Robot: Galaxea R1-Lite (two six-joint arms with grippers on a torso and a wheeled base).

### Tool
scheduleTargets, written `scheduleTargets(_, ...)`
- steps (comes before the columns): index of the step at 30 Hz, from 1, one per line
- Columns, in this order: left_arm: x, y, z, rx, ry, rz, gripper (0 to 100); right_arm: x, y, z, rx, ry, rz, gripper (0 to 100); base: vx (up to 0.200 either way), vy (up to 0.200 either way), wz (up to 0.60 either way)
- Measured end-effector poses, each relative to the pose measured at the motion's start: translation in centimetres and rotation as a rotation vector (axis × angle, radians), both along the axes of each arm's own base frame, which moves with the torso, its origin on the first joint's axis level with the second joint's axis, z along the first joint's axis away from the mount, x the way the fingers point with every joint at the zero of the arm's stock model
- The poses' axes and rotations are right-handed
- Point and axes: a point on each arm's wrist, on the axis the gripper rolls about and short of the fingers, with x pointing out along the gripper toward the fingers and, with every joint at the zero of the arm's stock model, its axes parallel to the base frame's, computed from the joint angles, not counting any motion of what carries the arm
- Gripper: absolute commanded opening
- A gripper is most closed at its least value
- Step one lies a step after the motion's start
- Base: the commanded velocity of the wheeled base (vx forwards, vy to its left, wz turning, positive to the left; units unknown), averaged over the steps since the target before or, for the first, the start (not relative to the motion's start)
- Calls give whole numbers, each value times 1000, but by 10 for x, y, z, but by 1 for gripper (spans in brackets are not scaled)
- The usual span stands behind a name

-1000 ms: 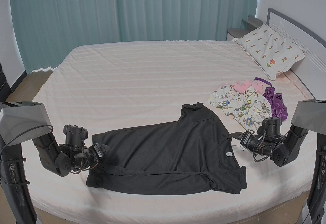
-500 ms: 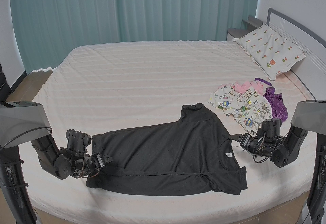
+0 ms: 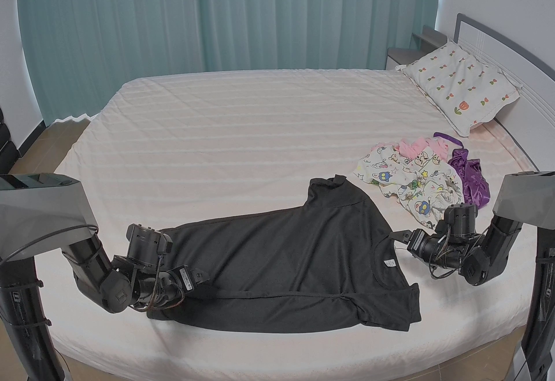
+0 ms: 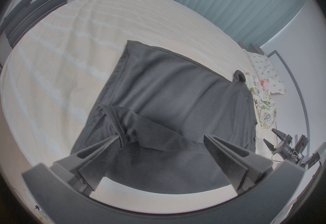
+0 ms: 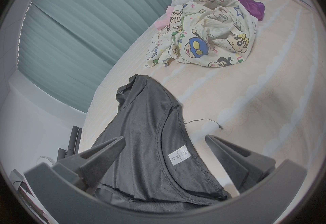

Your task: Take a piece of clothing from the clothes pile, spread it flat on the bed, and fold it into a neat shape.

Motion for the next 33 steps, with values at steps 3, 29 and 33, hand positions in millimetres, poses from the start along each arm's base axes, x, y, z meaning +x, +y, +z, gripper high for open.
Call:
scheduleTargets(3, -4, -13, 5, -19, -11, -18, 100, 0, 0, 0, 1, 0, 0, 100, 0, 0, 0)
scheduleTargets(29, 10, -4, -16, 153, -49, 54, 100, -1, 2, 0, 1, 1, 5, 100, 0, 0, 0)
scheduleTargets(33, 13, 4, -17, 163, -41, 69, 100, -1, 1, 0, 1, 0, 4, 100, 0, 0, 0)
